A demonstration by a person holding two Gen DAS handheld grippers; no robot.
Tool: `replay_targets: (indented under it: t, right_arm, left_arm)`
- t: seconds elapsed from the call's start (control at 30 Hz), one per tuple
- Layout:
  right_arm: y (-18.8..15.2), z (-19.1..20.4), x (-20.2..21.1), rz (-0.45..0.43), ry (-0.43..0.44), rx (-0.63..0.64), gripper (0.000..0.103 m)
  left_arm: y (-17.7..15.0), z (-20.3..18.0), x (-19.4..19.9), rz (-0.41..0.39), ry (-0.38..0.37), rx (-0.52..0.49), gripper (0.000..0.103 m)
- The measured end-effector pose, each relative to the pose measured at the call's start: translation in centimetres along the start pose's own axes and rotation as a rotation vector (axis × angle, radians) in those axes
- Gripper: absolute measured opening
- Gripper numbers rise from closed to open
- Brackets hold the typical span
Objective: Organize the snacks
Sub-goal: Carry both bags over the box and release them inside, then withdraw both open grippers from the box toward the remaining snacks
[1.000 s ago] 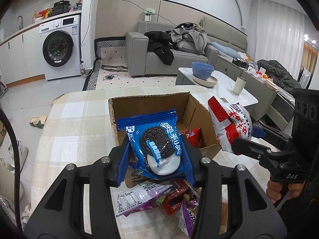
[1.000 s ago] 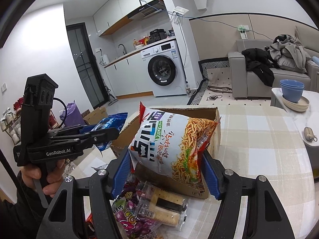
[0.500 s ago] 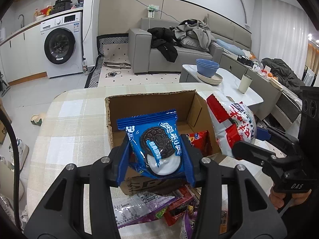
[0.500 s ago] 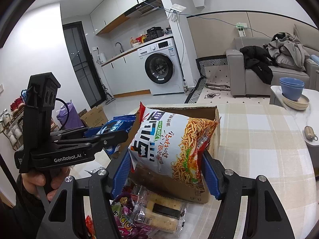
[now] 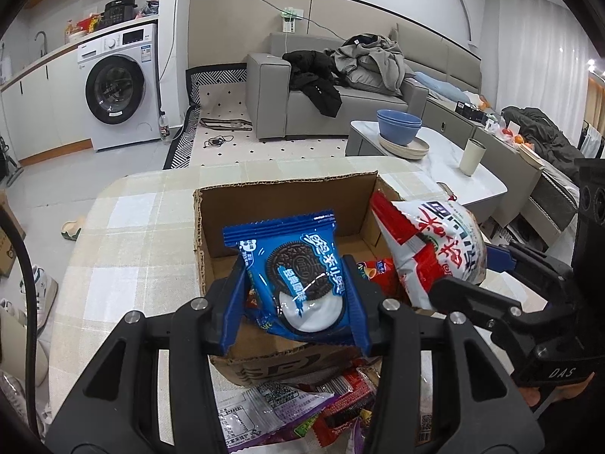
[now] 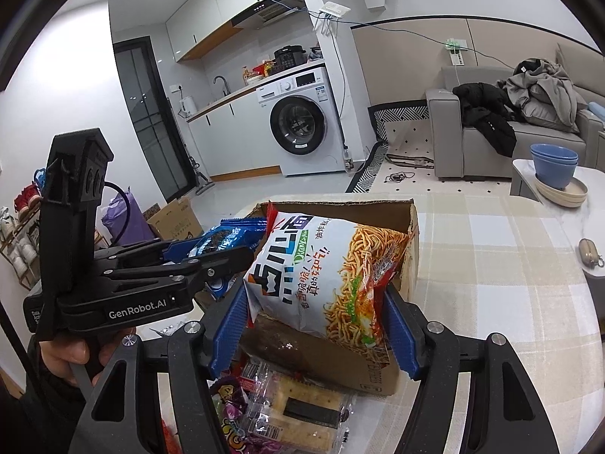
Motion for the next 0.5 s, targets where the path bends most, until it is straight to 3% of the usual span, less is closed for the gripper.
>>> replay_targets:
  t: [0.3,0.33,0.4,0.47,0.5]
  right_arm:
    - [0.4,0.2,0.3,-0.011,-0.010,0.011,0.070]
    - [0.4,0.2,0.6,-0.016,-0.011,0.009,0.074]
    - [0.5,0.1,1.0,-0.022,-0.013,0.006,0.086]
    - [0.6,-0.1,1.5,-0.037,-0.024,0.010,0.089]
    - [0.6,-0.1,1.7,-0.037,-0.026,0.010,0.091]
  left_arm:
    - [0.1,-0.4,-0.3,0.001,0.012,-0.007,0.044]
    - [0.1,-0.3,-0.3,-0.003,0.010,-0.002,0.046]
    - [0.1,-0.1,0.1,-0.014,0.018,-0.004,0.054]
    - [0.0,0.3,0.7,-0.025,0.044,-0.017,0.076]
    - [0.1,0.5,1.1,-0.036,0.049,-0.018,0.081]
Point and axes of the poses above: each gripper's, at about its wrist camera, not at the fingertips, and x roughly against the way its jaws point, z to its left, y to its top, the point moved 6 cm from there along -x, roughly the way its jaws point, and after that the axes turned 11 degrees about y, right-handed, at the moved point
